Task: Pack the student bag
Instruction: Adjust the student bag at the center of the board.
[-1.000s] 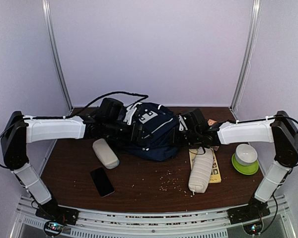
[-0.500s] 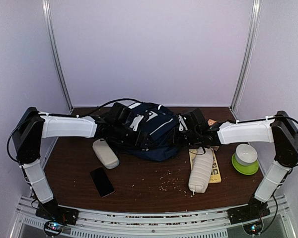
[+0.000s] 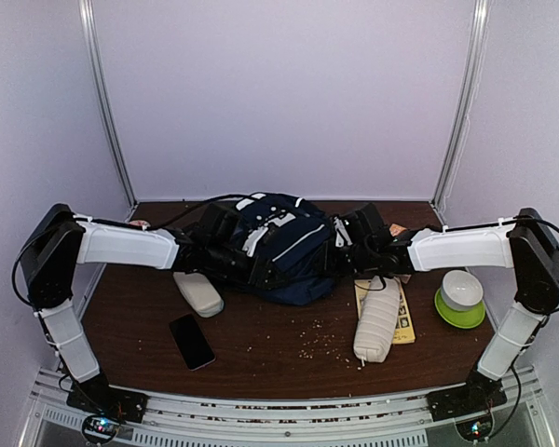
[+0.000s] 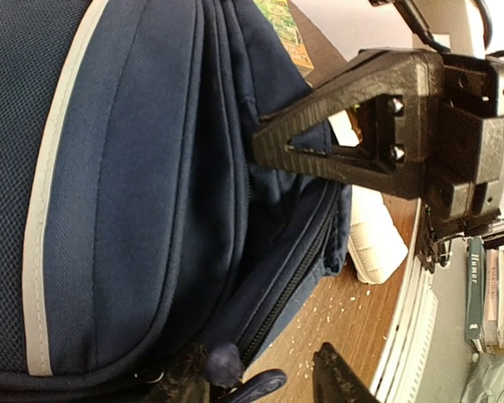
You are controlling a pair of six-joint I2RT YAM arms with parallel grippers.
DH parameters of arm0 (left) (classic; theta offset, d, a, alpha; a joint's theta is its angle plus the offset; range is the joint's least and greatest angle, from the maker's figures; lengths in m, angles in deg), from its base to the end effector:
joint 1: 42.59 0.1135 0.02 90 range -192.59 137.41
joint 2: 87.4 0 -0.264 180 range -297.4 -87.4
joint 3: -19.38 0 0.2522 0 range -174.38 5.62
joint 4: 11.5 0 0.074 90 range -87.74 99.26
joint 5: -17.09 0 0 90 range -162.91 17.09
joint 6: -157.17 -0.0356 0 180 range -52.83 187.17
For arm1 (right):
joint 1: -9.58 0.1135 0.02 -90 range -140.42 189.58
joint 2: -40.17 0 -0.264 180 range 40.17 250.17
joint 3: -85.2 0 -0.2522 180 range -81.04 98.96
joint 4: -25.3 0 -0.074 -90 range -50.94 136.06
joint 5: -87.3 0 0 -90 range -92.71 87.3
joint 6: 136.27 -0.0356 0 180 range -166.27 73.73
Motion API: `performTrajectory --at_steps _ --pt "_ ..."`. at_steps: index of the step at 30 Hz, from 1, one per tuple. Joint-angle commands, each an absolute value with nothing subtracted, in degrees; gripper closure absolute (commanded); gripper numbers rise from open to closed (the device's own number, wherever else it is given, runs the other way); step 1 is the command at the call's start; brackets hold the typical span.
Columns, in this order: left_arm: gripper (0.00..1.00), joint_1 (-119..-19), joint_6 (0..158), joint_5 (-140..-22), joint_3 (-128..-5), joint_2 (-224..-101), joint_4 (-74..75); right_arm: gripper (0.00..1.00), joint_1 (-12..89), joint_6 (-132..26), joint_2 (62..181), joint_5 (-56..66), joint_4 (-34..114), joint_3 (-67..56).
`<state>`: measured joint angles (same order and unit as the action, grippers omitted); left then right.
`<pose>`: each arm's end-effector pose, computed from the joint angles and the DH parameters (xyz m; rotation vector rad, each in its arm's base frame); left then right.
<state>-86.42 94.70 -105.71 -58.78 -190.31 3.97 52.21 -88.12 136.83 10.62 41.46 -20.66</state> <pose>0.2661 -0.2822 0.1981 0.6815 2.3884 -1.2543 0.2655 0.2555 0.2112 -0.1535 2.4390 0.9989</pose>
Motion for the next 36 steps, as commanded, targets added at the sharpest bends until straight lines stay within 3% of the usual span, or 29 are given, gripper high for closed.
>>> performTrajectory --at_steps 1,3,10,13,21,28,36 --pt "0.57 -86.8 94.1 -109.6 -55.9 -186.7 -0.1 1.00 52.6 -86.5 134.6 13.1 38.0 -18.8" --pt "0.59 -86.8 93.8 -110.2 -54.8 -185.7 -0.8 0.94 52.7 -86.4 134.8 12.9 38.2 -18.9" --pt "0.60 -87.1 92.4 -112.4 -51.8 -183.5 -1.9 0.57 52.6 -86.5 134.9 11.9 39.3 -18.9" --pt "0.60 -87.1 92.3 -112.2 -50.9 -183.1 -1.7 0.48 52.5 -85.7 134.2 10.8 40.6 -19.0" --pt "0.55 -87.1 91.6 -107.1 -47.7 -175.7 -0.1 0.45 53.2 -83.4 129.4 7.9 45.5 -20.8" --pt "0.38 -87.1 93.1 -98.0 -43.5 -167.9 2.0 0.44 56.7 -83.3 122.5 3.1 47.0 -26.0" --pt "0.19 -85.4 99.0 -79.6 -47.2 -167.0 13.7 0.44 61.8 -95.0 120.5 -1.7 37.1 -36.0"
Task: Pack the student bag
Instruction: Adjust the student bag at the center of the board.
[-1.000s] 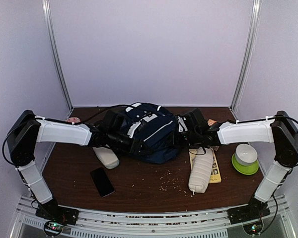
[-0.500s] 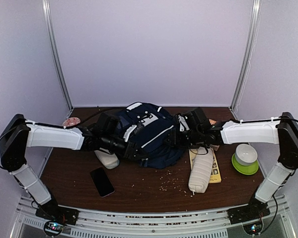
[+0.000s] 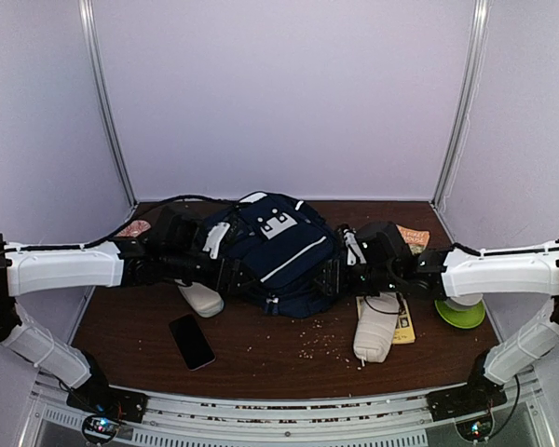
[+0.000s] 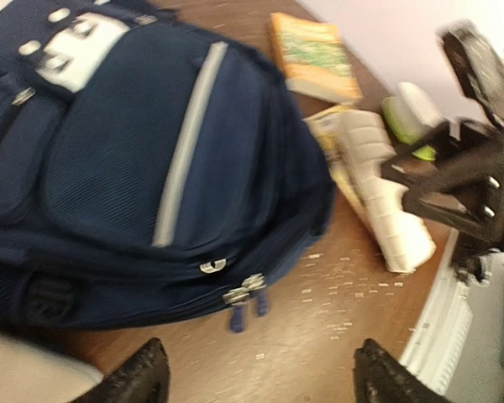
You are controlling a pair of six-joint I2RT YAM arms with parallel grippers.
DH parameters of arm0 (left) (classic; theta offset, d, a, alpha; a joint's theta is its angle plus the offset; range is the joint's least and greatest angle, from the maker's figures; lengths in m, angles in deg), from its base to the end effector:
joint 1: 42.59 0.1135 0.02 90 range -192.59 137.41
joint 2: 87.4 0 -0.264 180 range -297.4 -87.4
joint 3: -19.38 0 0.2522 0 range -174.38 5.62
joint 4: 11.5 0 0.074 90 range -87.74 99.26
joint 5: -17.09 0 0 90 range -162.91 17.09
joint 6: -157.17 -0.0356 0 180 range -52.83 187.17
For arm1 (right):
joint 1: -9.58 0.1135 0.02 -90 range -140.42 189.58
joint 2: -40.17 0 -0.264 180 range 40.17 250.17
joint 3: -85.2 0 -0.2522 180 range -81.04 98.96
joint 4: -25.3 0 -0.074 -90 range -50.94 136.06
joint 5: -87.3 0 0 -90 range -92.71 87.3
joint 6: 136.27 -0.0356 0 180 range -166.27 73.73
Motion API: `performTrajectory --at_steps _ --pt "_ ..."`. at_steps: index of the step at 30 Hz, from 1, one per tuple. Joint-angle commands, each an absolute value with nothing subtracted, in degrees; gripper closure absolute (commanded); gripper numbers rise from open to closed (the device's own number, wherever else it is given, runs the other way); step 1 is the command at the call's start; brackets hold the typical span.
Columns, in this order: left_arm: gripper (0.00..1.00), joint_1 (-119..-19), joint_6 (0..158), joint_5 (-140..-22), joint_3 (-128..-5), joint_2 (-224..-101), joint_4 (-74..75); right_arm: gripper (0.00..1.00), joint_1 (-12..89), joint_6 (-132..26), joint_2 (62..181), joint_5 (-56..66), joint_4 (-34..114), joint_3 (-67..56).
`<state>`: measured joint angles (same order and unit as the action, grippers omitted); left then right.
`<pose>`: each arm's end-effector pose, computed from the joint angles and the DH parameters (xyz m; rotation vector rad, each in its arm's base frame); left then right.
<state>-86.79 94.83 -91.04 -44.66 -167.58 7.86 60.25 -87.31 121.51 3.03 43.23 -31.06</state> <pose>0.2110 -0.2206 0.2409 0.5289 2.2970 -1.0135 0.1935 0.2418 0.2346 -0.2601 2.3598 0.9593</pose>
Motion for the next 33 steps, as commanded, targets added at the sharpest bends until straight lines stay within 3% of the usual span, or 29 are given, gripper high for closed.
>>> performTrajectory --at_steps 1,4,13,19,33 --pt "0.13 -84.7 100.2 -78.1 -47.3 -166.6 14.3 0.44 61.9 -97.5 120.3 -2.3 35.1 -37.4" --pt "0.02 -83.0 102.4 -74.0 -47.8 -164.5 16.5 0.44 62.0 -103.3 120.9 -4.2 31.1 -40.2" --pt "0.02 -81.0 105.6 -59.8 -48.8 -159.3 24.6 0.39 61.8 -110.2 126.4 -8.3 32.0 -38.0" --pt "0.02 -77.0 108.1 -64.7 -43.4 -153.5 21.5 0.40 60.8 -110.1 130.8 -8.0 33.6 -34.5" --pt "0.09 -78.1 106.5 -77.1 -41.8 -157.5 20.9 0.67 55.8 -103.0 137.6 -5.2 38.9 -27.6"
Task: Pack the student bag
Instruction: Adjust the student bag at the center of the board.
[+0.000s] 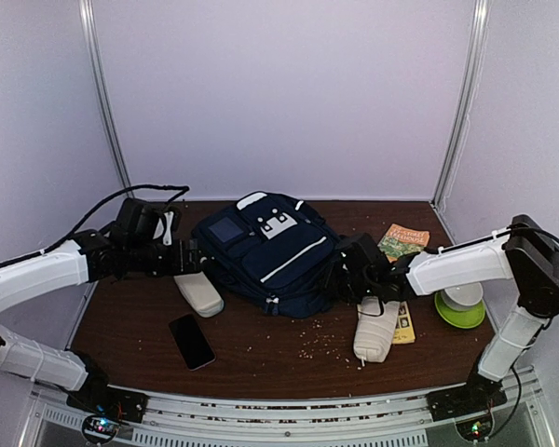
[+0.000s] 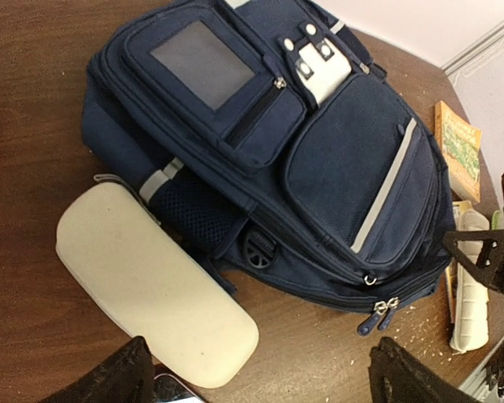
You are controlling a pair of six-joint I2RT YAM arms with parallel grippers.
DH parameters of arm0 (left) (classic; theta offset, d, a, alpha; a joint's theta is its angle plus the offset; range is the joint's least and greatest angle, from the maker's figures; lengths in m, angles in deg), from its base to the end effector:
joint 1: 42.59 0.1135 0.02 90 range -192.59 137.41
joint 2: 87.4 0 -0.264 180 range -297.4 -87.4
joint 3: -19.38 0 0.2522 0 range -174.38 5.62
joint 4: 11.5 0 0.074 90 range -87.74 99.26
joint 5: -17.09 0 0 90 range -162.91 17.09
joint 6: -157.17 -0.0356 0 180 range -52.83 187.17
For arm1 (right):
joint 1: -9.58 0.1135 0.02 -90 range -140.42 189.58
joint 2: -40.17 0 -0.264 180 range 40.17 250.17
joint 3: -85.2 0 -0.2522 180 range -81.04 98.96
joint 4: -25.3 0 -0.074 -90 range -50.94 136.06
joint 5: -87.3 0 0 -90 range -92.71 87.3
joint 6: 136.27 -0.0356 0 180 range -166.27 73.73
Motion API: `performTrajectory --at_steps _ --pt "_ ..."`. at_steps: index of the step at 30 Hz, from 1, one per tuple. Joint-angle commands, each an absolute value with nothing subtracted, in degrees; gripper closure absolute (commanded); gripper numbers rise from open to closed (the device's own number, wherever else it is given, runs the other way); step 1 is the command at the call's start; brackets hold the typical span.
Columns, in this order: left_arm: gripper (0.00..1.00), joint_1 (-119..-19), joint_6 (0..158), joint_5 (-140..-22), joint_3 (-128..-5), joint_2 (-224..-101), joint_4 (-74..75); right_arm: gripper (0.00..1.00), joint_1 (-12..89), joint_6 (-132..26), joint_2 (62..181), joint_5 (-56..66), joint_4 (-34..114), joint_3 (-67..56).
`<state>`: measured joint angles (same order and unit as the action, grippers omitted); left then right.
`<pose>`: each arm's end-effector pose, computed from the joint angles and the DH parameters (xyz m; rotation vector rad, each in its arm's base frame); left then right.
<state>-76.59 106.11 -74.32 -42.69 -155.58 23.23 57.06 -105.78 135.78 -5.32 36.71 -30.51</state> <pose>0.2114 -0.1436 0.2601 -0.0892 2.3792 -0.6709 0.2322 0.2508 0.1708 0.2853 2.4706 0.8410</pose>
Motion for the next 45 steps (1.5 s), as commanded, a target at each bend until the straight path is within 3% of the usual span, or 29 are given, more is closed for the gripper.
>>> performTrajectory --at_steps 1,5,9,12,24,35,38,43,45 --pt "0.09 -78.7 106.7 -77.2 -42.1 -158.2 20.9 0.69 55.4 -102.6 138.1 -4.9 39.4 -26.7" --pt "0.10 -80.7 107.1 -77.0 -44.1 -161.8 21.0 0.68 54.3 -100.7 138.6 -4.3 41.3 -24.0" --pt "0.11 -81.3 107.6 -76.5 -46.3 -164.3 21.9 0.51 54.1 -99.9 136.4 -7.0 45.6 -22.9" --pt "0.12 -81.3 107.4 -75.8 -47.2 -165.0 22.4 0.46 54.1 -99.7 133.1 -9.3 47.4 -24.1" --pt "0.12 -81.3 107.2 -75.2 -48.0 -167.2 22.4 0.48 54.4 -99.9 137.5 -7.2 50.2 -18.9" --pt "0.12 -81.3 107.1 -74.8 -47.1 -166.0 22.4 0.57 54.2 -102.8 144.0 -4.3 49.8 -17.9" --pt "0.12 -81.3 107.2 -74.7 -47.4 -166.1 22.3 0.67 54.1 -102.1 144.8 -3.6 50.1 -16.7" --pt "0.12 -81.3 107.7 -75.5 -48.2 -166.6 22.0 1.00 53.9 -98.6 144.3 -3.0 50.0 -14.9" --pt "0.12 -81.3 107.9 -75.7 -48.5 -166.7 22.0 1.00 53.7 -95.6 143.6 -3.0 50.3 -13.3"
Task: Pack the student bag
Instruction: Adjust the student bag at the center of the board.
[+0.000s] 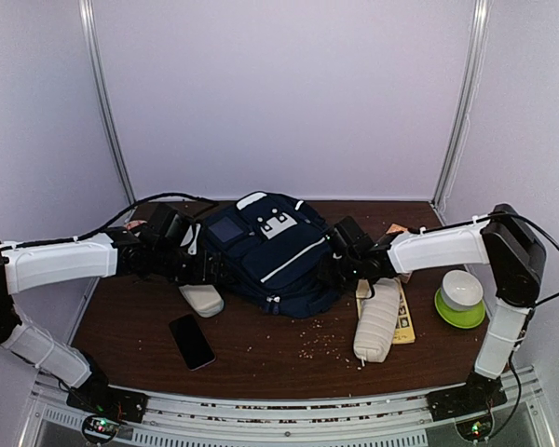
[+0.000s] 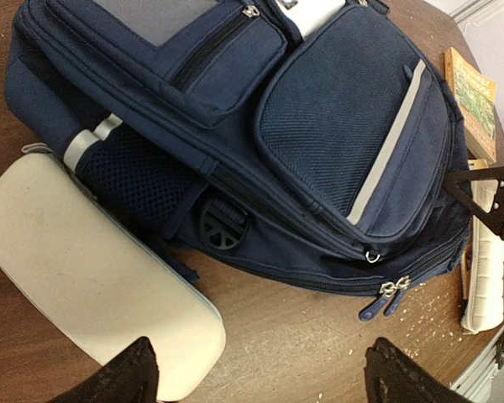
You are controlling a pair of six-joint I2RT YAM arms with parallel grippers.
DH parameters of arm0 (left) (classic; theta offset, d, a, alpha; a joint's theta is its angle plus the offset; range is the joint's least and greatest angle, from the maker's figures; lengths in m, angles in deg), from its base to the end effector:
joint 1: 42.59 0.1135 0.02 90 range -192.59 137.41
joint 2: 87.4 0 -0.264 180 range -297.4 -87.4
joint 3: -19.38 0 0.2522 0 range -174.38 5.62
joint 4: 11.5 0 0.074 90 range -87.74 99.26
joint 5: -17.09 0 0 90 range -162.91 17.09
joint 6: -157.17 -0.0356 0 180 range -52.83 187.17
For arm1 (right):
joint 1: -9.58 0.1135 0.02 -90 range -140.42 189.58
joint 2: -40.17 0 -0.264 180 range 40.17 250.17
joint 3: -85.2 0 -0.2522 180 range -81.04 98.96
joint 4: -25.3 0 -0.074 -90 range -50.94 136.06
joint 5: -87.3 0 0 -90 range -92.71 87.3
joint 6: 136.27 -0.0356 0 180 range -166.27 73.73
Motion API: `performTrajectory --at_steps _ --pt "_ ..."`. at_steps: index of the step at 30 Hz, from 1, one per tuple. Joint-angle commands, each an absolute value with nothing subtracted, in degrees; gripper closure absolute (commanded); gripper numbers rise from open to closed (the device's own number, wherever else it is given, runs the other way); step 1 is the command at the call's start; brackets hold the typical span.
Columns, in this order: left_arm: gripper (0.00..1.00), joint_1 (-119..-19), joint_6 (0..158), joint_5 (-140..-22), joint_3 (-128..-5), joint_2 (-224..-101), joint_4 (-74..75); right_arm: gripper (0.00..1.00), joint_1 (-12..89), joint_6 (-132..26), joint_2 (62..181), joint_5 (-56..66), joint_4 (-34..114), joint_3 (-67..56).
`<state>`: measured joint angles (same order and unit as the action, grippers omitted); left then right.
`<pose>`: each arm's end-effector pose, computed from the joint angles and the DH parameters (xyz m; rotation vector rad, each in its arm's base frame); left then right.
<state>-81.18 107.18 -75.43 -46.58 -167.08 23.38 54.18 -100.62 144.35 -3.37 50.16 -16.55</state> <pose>0.2258 -0.1822 0.2312 -0.0103 2.5327 -0.6493 0.2714 0.2671 0.1743 0.2265 2.5924 0.6947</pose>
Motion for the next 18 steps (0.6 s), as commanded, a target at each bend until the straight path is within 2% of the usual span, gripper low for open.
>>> performTrajectory --at_steps 1,18 --pt "0.12 -81.3 107.9 -75.7 -48.8 -166.8 22.2 1.00 53.5 -94.1 143.2 -2.7 50.5 -12.5" --pt "0.15 -81.3 107.7 -73.1 -62.9 -175.8 26.2 1.00 49.8 -75.1 137.8 1.1 49.4 -4.2"
